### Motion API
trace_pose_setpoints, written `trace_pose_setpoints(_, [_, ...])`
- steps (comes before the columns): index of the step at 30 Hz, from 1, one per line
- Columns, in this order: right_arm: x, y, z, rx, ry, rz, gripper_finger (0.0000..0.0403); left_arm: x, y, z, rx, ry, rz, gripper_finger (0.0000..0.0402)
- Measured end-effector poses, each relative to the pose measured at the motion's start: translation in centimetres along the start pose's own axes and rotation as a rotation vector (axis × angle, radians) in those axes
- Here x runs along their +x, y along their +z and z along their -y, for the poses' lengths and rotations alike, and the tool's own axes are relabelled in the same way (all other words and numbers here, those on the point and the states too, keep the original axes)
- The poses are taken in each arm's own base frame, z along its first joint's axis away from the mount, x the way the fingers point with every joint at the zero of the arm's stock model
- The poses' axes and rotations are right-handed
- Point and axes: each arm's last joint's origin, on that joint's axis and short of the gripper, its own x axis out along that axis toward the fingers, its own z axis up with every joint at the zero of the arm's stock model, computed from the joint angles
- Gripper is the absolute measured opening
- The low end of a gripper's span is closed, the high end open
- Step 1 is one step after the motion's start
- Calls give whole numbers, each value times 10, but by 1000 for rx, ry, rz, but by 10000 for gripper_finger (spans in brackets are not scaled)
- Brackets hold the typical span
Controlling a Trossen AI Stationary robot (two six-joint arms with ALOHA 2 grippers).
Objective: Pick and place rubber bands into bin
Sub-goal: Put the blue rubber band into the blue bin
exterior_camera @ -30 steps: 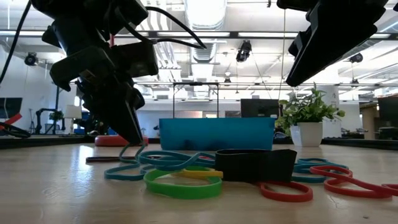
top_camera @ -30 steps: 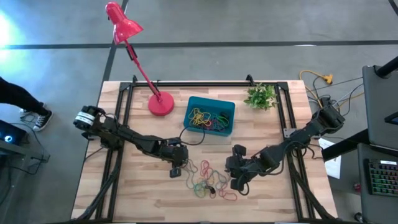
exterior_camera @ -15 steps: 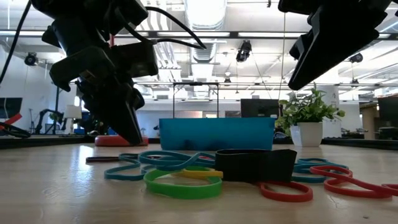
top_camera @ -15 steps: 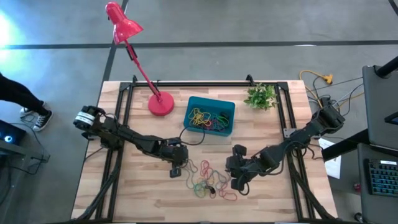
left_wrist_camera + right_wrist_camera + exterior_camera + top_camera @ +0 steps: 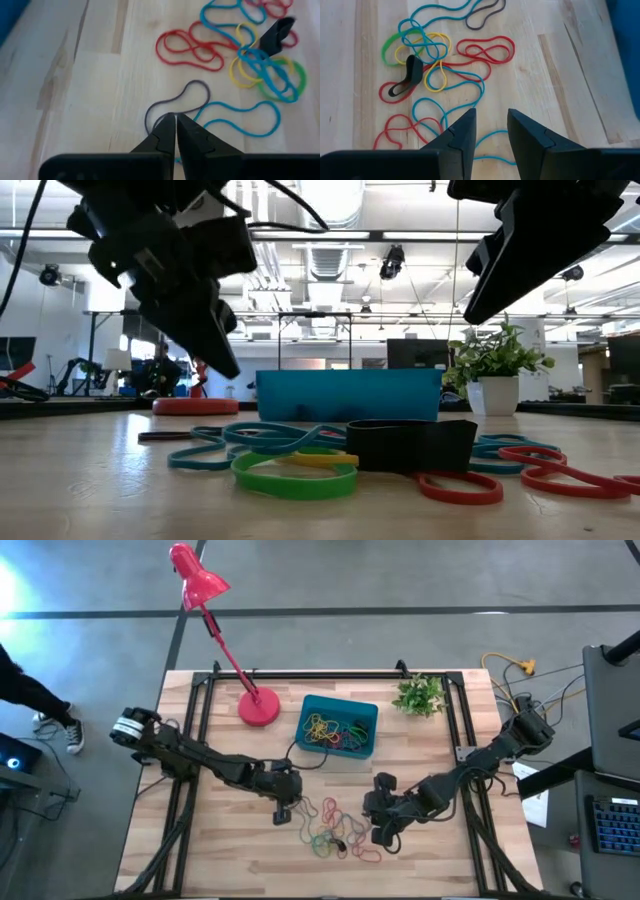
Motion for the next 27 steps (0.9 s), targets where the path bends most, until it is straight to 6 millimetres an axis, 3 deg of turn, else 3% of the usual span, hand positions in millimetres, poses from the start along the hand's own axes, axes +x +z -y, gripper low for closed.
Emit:
trace_pose_setpoints(21, [1, 1, 1, 10, -20, 20, 100, 21, -22, -7, 70, 64, -161, 0])
trace_pose_setpoints(27, [1, 2, 1, 16, -18, 25, 100, 24, -22, -6, 69, 63, -160, 27])
